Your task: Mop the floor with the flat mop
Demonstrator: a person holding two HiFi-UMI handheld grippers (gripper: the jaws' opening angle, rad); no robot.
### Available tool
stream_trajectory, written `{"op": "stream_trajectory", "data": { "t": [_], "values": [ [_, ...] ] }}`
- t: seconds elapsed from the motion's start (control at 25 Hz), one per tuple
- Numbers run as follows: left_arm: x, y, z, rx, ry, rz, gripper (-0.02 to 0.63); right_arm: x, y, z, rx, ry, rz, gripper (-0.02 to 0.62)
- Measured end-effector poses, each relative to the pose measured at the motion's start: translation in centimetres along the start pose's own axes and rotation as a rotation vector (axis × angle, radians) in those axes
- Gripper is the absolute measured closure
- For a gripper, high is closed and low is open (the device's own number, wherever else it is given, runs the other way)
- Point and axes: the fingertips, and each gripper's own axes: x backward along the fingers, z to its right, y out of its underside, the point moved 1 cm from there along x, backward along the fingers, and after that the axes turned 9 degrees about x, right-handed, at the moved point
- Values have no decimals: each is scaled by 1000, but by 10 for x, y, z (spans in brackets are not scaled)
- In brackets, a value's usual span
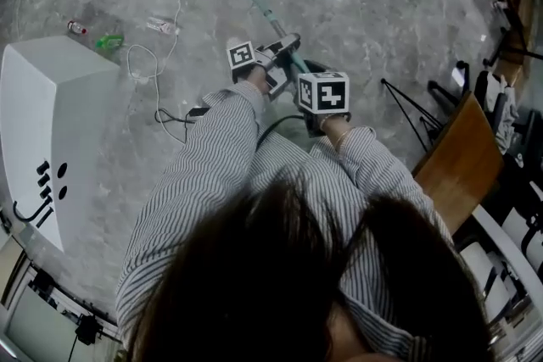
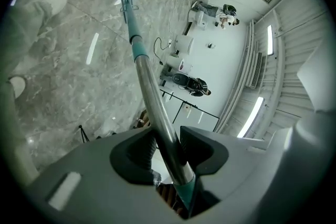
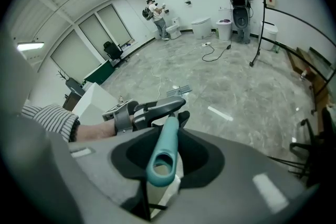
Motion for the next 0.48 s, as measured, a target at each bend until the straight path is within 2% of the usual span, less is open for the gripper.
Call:
{"op": "stream_trajectory", "data": {
  "t": [0.2, 0.32, 0.48],
  "values": [
    [11, 58, -39, -14, -23, -19, 457, 36, 60, 8, 12, -9, -13, 483],
    [18, 80, -51, -29, -8, 3, 453, 51, 82, 7, 7, -12, -10, 483],
    [30, 108, -67, -43, -43, -3, 451, 71, 109, 1, -6, -7, -25, 483]
  ]
}}
